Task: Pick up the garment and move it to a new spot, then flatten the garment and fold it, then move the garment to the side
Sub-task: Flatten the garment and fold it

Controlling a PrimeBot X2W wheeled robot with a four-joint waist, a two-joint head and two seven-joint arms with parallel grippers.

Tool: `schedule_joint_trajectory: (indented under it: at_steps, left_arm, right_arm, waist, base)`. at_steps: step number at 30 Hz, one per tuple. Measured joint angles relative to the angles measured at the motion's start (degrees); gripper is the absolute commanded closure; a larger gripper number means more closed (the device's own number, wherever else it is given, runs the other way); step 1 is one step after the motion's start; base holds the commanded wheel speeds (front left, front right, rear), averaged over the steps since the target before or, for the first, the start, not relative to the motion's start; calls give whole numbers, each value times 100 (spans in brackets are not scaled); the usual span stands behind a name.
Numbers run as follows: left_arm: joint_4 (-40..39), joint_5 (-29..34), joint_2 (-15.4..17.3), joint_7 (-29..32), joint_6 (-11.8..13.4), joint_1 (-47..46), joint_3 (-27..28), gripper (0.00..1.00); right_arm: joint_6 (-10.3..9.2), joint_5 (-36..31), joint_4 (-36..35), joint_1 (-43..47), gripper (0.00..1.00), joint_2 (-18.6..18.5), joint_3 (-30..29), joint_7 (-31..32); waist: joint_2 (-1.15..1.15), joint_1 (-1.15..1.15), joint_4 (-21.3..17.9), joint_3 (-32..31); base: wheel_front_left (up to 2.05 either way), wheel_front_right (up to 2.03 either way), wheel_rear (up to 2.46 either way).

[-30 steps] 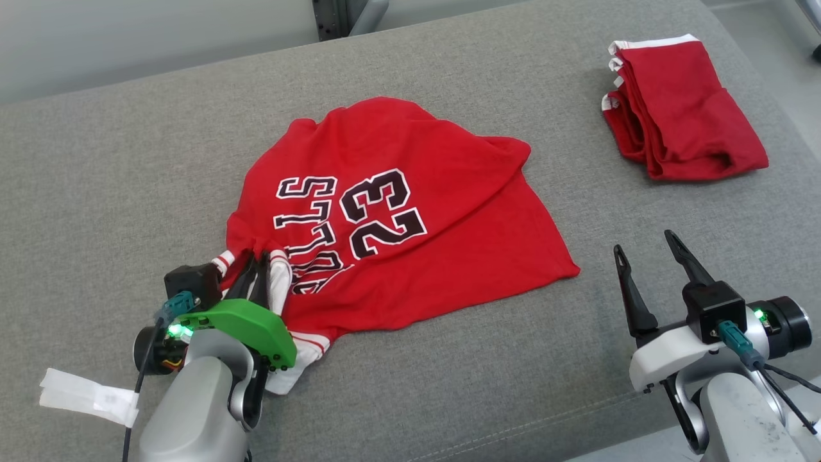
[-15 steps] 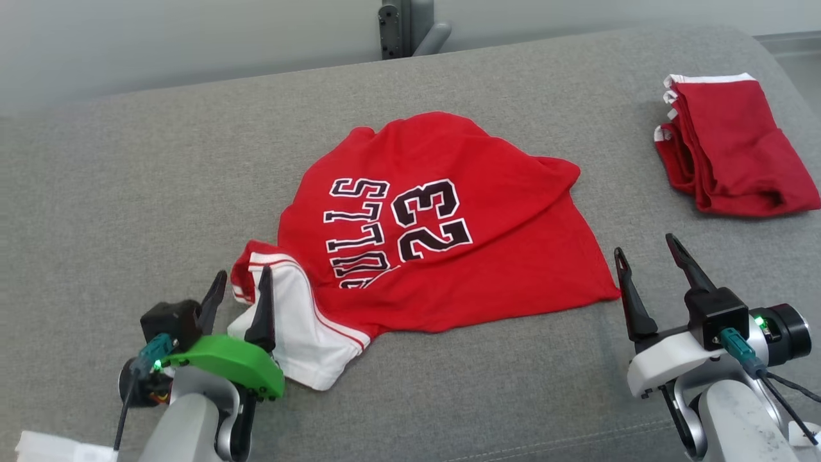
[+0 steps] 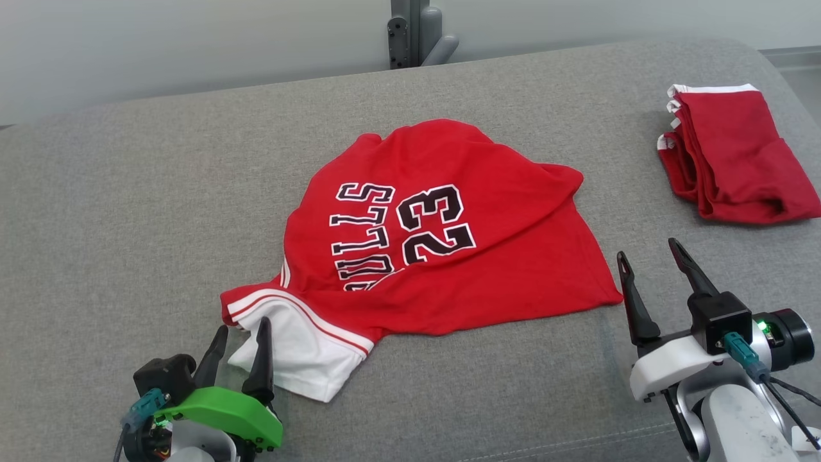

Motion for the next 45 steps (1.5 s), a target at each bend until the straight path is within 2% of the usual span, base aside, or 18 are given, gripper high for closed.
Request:
schedule_joint_trajectory:
  at_steps: [6, 10, 16, 24, 25, 26, 27, 28, 34, 39, 42, 45]
  left_arm:
    - [-130, 4, -3, -20, -20, 27, -7, 0]
    - [-31, -89, 10, 181, -5, 29, 7, 0]
    - [-126, -468, 144, 408, -92, 302, 62, 0]
    - [-282, -865, 316, 599, -152, 549, -159, 0]
    - [-277, -887, 328, 603, -164, 549, -199, 16]
    - [-272, -915, 335, 602, -165, 549, -242, 64]
    - [-271, -933, 341, 612, -165, 549, -301, 93]
    - [-287, -947, 348, 620, -165, 549, -392, 100]
    - [-393, -1043, 498, 450, -165, 549, -624, 100]
    - [-453, -1027, 524, 391, 227, 692, -483, 100]
    - [-579, -1036, 520, 564, 461, 925, -490, 100]
    - [-726, -1037, 517, 662, 589, 1033, -509, 100]
  right_arm:
    - [0, 3, -11, 40, 0, -1, -46, 0]
    - [0, 1, -12, 53, 0, 14, -32, 0]
    - [0, -2, -12, 119, 0, 18, -47, 0]
    - [0, -1, 21, 152, 0, 9, -18, 0]
    - [0, -1, 24, 152, 0, 10, 1, 0]
    - [0, -1, 23, 152, 0, 8, 18, 0]
    - [0, -1, 23, 151, 0, 7, 21, 0]
    - [0, 2, 23, 151, 0, 1, 22, 0]
    - [0, 4, 20, 191, 0, -19, -69, -1]
    - [0, 4, 20, 223, 0, 8, -105, -1]
    - [0, 4, 22, 224, 0, 36, -80, -1]
    - [0, 4, 33, 211, 0, 70, -35, -1]
  waist:
    - [0, 0, -64, -8]
    - [0, 0, -101, -27]
    - [0, 0, -106, -61]
    - [0, 0, -10, -126]
    - [0, 0, -2, -134]
    - [0, 0, 6, -140]
    - [0, 0, 13, -145]
    - [0, 0, 22, -150]
    - [0, 0, 142, -157]
    - [0, 0, 314, -167]
    - [0, 0, 429, -170]
    - [0, 0, 522, -166]
  base:
    - [0, 0, 0]
    - [0, 0, 0]
    - [0, 0, 0]
    - [0, 0, 0]
    - [0, 0, 0]
    - [0, 0, 0]
    - [0, 0, 0]
    - [0, 0, 0]
    - [0, 0, 0]
    - [0, 0, 0]
    - [0, 0, 0]
    - [0, 0, 0]
